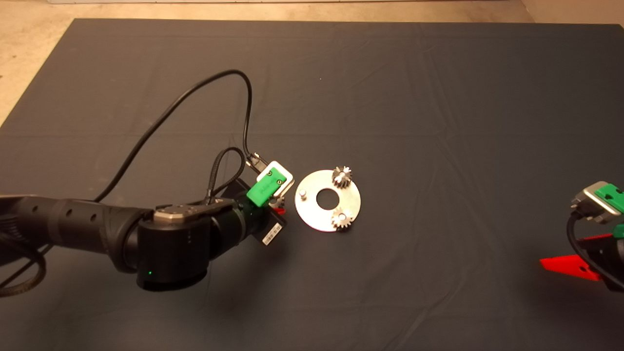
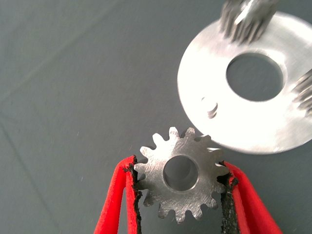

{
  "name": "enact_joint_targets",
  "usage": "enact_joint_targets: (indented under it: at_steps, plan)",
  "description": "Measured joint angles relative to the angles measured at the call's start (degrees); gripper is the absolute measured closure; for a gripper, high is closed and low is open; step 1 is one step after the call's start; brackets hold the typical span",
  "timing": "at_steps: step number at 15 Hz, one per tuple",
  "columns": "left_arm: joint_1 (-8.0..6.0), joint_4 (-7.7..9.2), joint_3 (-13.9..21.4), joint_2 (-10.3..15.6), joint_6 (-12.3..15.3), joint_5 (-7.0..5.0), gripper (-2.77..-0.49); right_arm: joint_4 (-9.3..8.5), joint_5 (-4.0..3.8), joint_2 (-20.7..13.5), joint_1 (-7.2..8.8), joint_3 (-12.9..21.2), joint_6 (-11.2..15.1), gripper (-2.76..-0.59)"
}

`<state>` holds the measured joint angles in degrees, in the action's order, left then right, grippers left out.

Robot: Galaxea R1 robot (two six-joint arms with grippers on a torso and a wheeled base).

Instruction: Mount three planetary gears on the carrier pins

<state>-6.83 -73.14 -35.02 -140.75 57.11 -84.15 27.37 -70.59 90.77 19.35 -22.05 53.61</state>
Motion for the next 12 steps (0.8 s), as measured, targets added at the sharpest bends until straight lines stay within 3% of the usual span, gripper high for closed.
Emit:
enact_joint_targets:
  at_steps: [3,7,10,12]
  plan:
    - [0.12,0.16,-0.5,-1.3,0.0,0.59,-0.64,0.0,0.2,-0.8,-0.17,0.0,0.0,-1.92]
    - [0.13,0.1,-1.5,-1.6,0.0,0.35,-0.61,0.0,0.31,-0.9,-0.17,0.0,0.0,-1.92]
    - [0.16,0.1,-2.5,-2.3,0.0,0.88,-0.6,0.0,0.31,-0.9,-0.33,0.0,0.0,-1.92]
    - [0.16,0.11,-2.8,-3.1,0.0,1.38,-0.6,0.0,0.71,-0.9,-0.33,0.0,0.0,-1.92]
